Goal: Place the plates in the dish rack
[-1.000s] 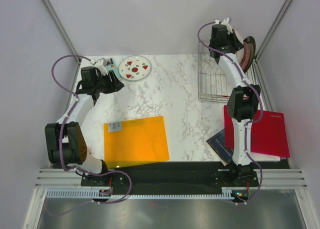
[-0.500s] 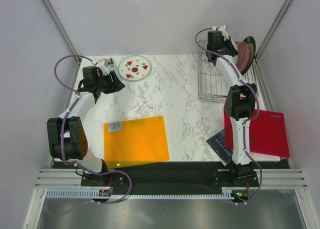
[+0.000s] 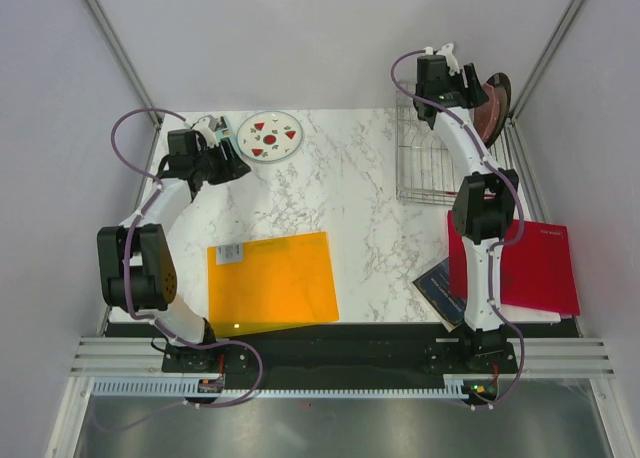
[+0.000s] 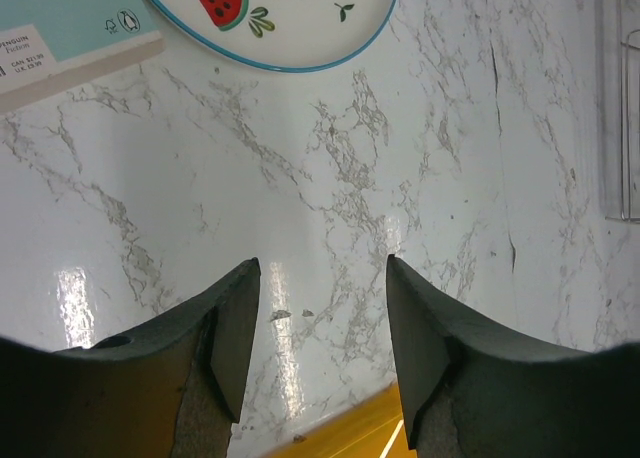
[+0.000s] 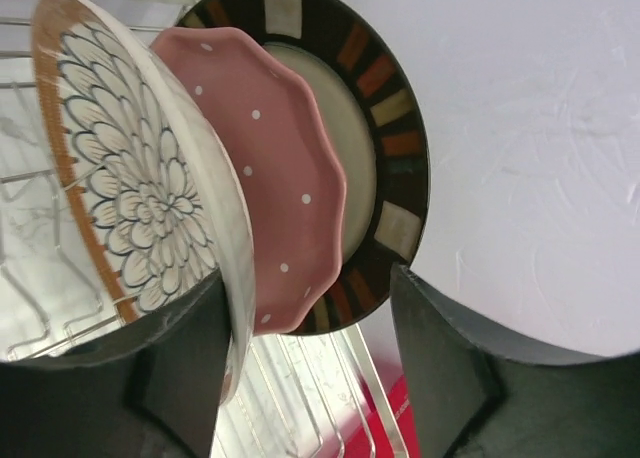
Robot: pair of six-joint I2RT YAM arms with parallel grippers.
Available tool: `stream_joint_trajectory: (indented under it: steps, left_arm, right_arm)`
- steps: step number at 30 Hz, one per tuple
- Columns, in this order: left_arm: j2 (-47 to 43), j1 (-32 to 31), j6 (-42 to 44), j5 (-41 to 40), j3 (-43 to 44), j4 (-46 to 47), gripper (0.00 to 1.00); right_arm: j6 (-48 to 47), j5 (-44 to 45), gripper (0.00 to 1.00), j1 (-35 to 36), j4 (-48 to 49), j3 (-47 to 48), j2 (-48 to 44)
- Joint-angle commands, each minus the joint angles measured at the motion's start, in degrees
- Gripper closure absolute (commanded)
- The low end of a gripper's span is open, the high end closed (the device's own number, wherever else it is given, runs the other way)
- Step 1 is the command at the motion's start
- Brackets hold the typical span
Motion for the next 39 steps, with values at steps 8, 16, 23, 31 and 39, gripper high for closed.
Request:
stream_joint_trajectory:
  steps: [8, 16, 23, 31, 39]
  left_arm:
    - [-6.3, 0.0, -0.7, -4.7, 2.9, -2.3, 0.38]
    - [-16.5, 1.7, 0.3, -6.6, 2.9, -10.4, 0.36]
    - [-30.2, 2.2, -1.9, -6.4, -5.0, -14.0, 0.57]
    - [-37.0, 2.2, -2.2, -4.0, -9.0, -19.8, 0.6]
    - [-37.8, 2.3, -1.9, -2.9, -8.2, -20.5, 0.58]
  right_arm:
    - [-7.9, -45.3, 0.04, 13.6, -3.5, -7.7, -22.3]
    - [-1.1, -65.7, 0.2, 19.7, -8.2, 7.1, -4.9]
    - [-2.2, -67.8, 1.0, 23.9, 5.0, 7.3, 7.1]
    - [11.7, -64.8, 1.0, 25.8, 25.4, 16.0, 19.8]
    - [16.0, -64.7, 1.0, 26.7, 28.4, 16.3, 24.7]
